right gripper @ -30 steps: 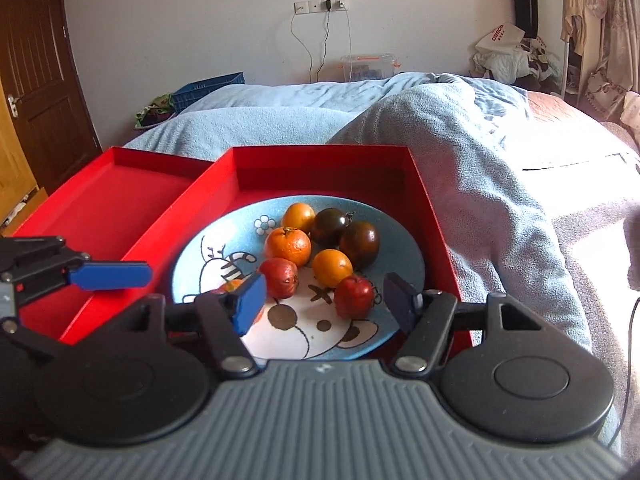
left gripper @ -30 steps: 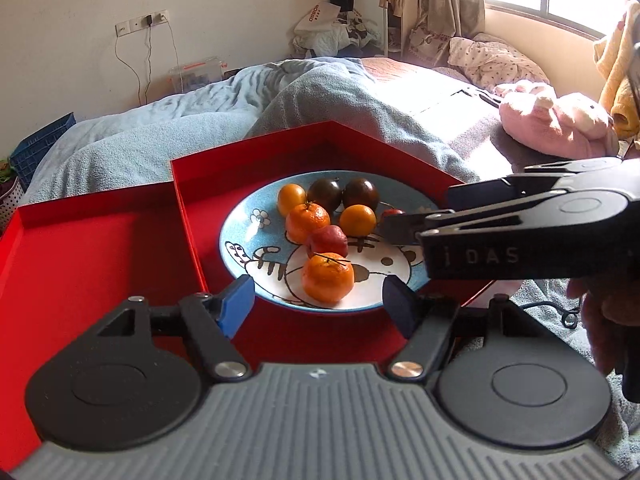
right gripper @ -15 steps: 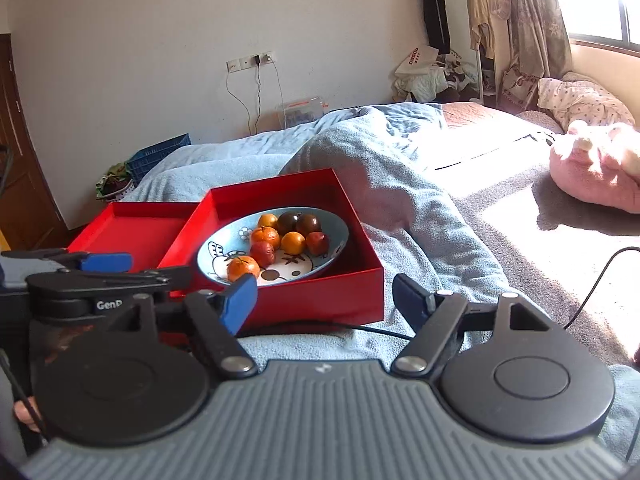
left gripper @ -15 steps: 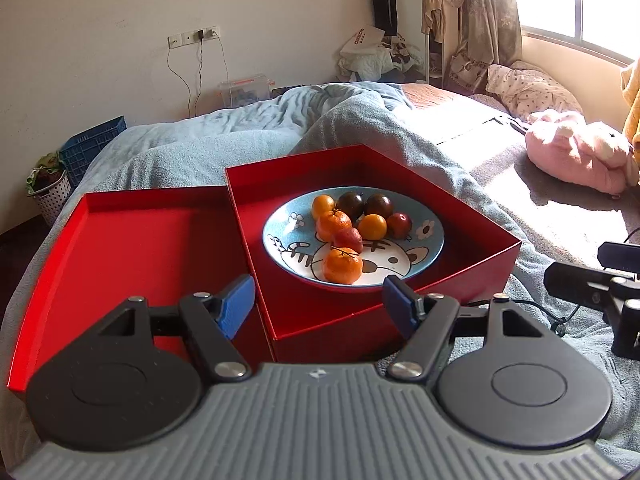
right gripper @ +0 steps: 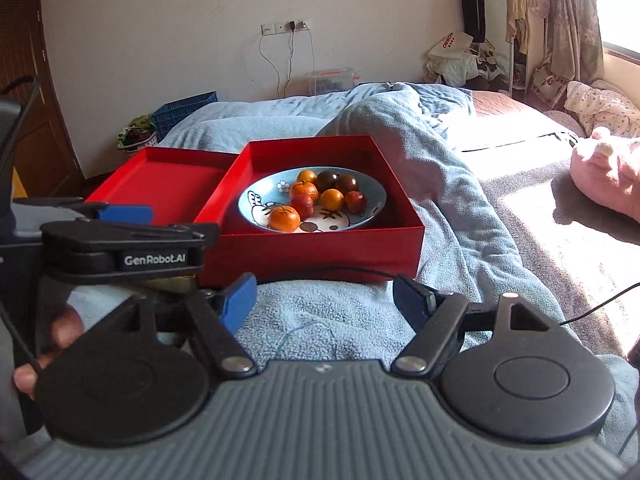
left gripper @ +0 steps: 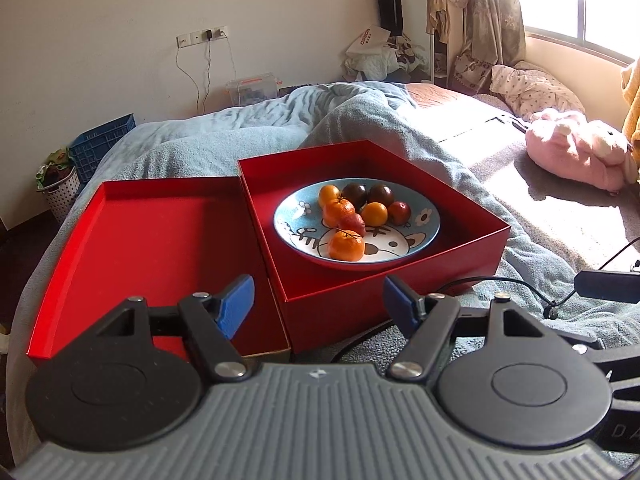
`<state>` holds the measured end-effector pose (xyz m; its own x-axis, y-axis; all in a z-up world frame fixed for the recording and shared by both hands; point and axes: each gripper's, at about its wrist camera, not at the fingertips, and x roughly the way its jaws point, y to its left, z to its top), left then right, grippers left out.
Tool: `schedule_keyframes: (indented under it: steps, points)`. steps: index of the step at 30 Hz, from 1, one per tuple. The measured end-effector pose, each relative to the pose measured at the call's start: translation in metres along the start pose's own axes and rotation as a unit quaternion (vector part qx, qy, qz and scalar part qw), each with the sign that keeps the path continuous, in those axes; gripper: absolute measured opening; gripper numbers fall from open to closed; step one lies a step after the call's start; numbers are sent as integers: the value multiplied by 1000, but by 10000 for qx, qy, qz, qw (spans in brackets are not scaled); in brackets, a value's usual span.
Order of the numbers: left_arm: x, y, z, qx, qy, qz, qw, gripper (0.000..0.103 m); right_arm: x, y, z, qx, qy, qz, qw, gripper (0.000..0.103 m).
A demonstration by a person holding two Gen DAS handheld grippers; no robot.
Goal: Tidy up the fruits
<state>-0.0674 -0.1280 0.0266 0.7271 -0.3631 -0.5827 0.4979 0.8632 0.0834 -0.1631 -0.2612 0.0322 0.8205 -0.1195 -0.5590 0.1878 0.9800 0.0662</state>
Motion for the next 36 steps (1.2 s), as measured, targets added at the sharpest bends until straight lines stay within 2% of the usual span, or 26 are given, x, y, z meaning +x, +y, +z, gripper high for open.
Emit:
schedule_keyframes:
  steps: [8, 36]
  points:
    - [-4, 6, -2, -52, -22, -6, 10000, 80, 1, 14, -3, -221, 133, 21, 9997, 77]
    - [-6, 10, -6, -38, -40, 18, 10000, 82, -1, 30, -6, -426, 234, 54, 9988, 77]
